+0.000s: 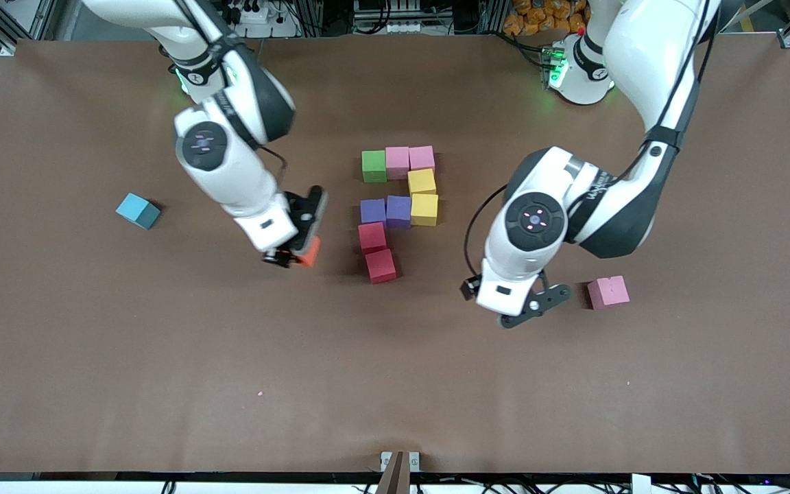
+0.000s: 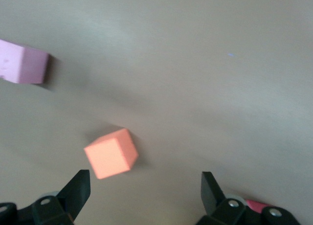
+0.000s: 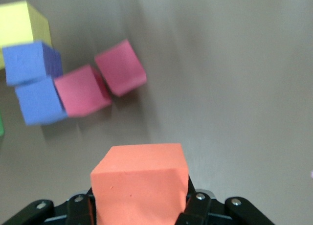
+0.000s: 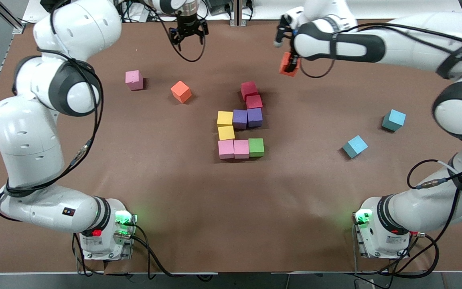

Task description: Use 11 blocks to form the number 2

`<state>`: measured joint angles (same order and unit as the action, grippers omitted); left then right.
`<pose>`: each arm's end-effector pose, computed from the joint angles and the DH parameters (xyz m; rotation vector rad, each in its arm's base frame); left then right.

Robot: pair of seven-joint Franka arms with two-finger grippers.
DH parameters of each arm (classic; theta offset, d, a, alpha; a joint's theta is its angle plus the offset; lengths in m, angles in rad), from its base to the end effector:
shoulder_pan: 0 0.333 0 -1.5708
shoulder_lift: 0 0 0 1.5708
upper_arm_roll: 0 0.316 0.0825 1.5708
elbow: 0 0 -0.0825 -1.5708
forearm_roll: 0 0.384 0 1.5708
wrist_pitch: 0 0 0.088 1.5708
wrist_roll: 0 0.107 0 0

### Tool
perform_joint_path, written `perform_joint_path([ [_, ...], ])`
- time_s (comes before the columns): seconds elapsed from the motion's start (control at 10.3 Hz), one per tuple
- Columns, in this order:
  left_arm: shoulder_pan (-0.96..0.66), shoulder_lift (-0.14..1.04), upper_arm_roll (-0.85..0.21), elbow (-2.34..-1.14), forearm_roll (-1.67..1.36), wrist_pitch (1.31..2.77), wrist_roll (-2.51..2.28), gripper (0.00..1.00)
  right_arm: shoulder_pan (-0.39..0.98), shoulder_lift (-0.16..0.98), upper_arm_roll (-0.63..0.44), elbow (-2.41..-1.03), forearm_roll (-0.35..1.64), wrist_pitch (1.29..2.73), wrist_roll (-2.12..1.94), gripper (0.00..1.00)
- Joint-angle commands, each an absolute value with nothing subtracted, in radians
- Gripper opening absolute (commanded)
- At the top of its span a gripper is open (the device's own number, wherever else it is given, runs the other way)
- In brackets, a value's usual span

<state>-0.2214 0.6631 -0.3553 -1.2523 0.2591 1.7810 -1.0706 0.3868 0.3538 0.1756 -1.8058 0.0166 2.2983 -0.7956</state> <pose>0.6470 -0.3207 0.3805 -2.9592 -0.7352 0.0642 0.5577 0.3413 0.3656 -2.4188 -1.9022 -0.2332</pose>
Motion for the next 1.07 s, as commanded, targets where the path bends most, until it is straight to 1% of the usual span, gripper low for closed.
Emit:
perform_joint_path([
  [0.0,-0.091,0.525,-0.374,-1.466,0.221,1.818,-1.084,1.00,0.704,0.570,-0.079,-1.520,0.024,2.267,-0.758,0.43],
  [0.1,-0.048,0.505,-0.374,-1.529,0.181,1.865,-1.100,1.00,0.766,0.633,-0.109,-1.461,0.058,2.267,-0.717,0.43],
  [0.19,-0.005,0.477,-0.377,-1.619,0.126,1.956,-1.126,1.00,0.803,0.682,-0.109,-1.407,0.066,2.272,-0.692,0.43],
  [0.29,-0.003,0.448,-0.380,-1.709,0.108,2.050,-1.165,1.00,0.830,0.725,-0.109,-1.361,0.066,2.272,-0.692,0.43],
  [0.39,0.000,0.437,-0.380,-1.768,0.107,2.100,-1.205,1.00,0.863,0.756,-0.115,-1.339,0.066,2.278,-0.690,0.43],
  [0.58,-0.014,0.462,-0.382,-1.810,0.104,2.155,-1.338,1.00,0.955,0.819,-0.187,-1.306,0.069,2.289,-0.692,0.44],
  [0.78,-0.041,0.485,-0.382,-1.824,0.104,2.203,-1.411,1.00,0.973,0.877,-0.201,-1.252,0.069,2.299,-0.701,0.44],
  [0.87,-0.041,0.488,-0.382,-1.856,0.106,2.248,-1.413,1.00,0.973,0.897,-0.201,-1.235,0.069,2.337,-0.713,0.44],
  [0.97,-0.041,0.488,-0.382,-1.905,0.113,2.329,-1.413,1.00,0.973,0.906,-0.201,-1.235,0.069,2.367,-0.728,0.44],
])
